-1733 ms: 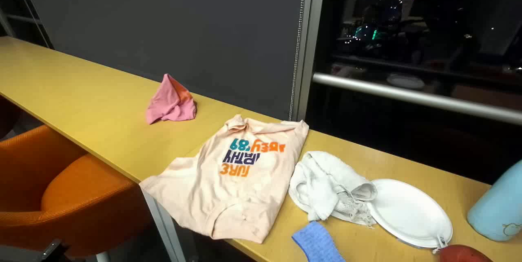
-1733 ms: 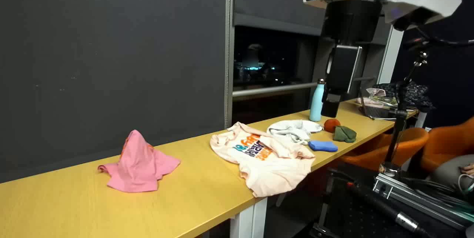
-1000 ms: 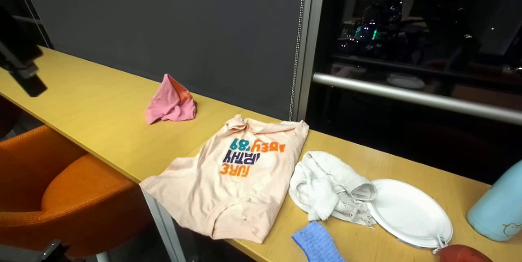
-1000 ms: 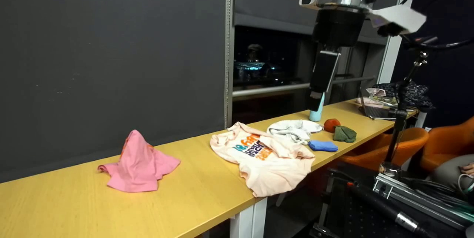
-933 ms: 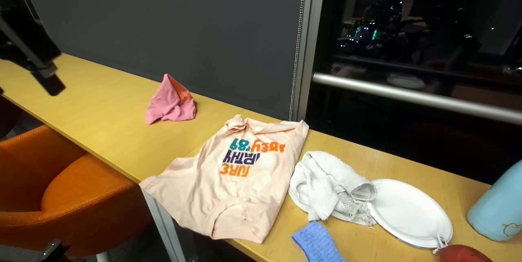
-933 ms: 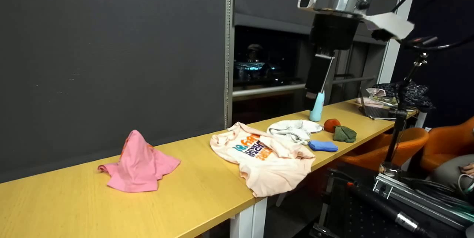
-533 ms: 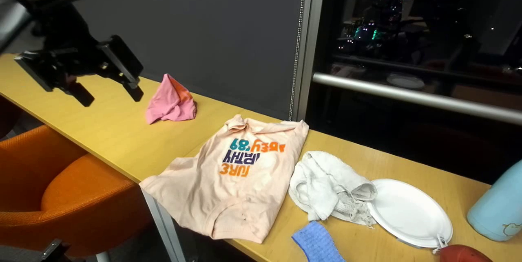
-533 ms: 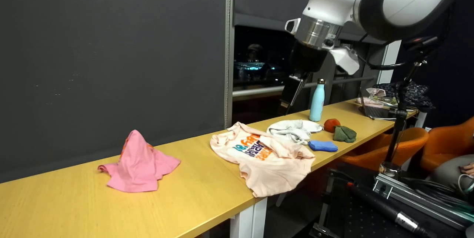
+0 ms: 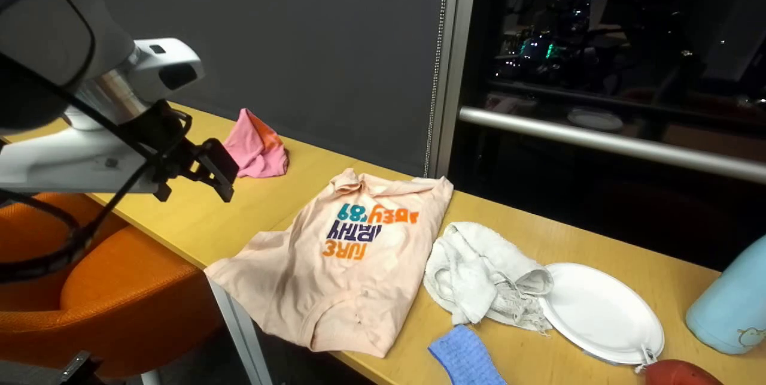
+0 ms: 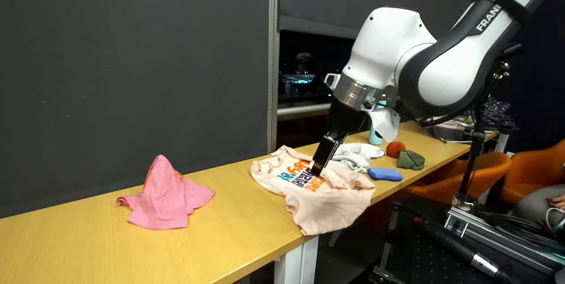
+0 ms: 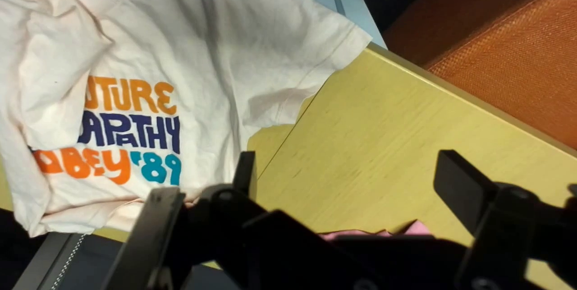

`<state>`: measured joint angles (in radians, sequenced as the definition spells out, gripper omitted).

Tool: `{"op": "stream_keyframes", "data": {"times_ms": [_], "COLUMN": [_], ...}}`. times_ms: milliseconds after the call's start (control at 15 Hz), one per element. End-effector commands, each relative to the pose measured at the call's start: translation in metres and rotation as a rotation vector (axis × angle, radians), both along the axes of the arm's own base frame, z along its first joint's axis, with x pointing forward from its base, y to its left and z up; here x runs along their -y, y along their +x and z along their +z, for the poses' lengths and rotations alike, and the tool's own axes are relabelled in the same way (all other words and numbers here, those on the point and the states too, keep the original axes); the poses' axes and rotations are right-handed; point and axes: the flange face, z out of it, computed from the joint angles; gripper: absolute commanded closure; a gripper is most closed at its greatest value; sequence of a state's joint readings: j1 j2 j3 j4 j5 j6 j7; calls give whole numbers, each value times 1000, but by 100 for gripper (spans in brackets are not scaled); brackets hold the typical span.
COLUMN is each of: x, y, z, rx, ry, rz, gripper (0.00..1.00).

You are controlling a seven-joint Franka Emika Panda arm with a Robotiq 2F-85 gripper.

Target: Fold the peach t-shirt, move it to the left and then use the white towel to wipe the table

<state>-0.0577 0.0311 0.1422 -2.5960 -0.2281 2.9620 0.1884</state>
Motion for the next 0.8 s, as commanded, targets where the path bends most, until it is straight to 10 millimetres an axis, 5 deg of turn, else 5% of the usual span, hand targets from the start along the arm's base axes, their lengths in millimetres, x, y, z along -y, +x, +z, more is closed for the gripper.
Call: {"op": "stream_keyframes", "data": {"times_ms": [0, 467, 533, 733], "x": [5, 3, 2, 2], "y": [9, 23, 15, 15], "z": [-25, -94, -80, -90], "rx": [19, -75, -78, -96], "ry": [34, 66, 55, 61], "rz": [-16, -10, -17, -22], "gripper": [0, 0, 0, 0]}}
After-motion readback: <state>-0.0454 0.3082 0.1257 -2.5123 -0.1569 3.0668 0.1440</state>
